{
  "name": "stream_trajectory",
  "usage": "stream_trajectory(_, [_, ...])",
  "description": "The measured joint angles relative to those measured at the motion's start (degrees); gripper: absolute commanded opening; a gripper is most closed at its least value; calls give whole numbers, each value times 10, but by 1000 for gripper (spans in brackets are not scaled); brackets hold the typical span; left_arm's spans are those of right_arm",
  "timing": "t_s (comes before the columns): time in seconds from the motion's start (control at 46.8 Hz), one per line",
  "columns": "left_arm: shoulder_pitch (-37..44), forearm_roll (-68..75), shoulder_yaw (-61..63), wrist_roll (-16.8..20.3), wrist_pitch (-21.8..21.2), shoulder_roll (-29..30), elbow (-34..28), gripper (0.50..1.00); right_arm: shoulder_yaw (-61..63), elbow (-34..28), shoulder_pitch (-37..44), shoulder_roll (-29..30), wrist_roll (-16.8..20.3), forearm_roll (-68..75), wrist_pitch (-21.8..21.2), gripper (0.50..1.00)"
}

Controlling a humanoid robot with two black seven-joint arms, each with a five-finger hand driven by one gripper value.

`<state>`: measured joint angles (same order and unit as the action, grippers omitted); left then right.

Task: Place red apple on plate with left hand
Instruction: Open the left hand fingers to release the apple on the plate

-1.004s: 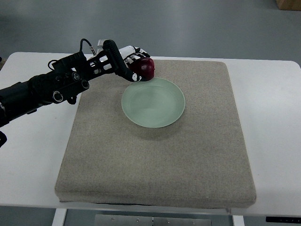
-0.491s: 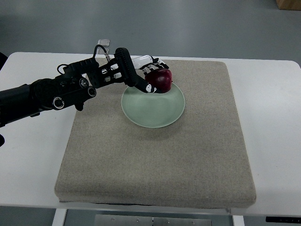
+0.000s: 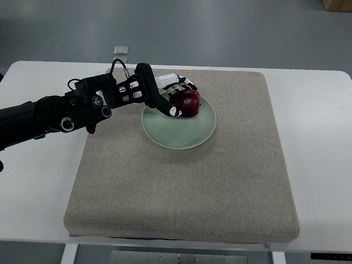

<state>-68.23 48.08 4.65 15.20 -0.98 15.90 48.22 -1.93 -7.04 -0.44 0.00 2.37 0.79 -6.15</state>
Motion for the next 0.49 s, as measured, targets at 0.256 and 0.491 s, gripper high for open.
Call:
stream_trajectory(0.256, [2,-1,0,1,0,1,0,810,0,0,0,0,0,0,0,932])
stream_trajectory(0.491, [2,-2,-1,1,-1,1,0,949,0,0,0,0,0,0,0,930])
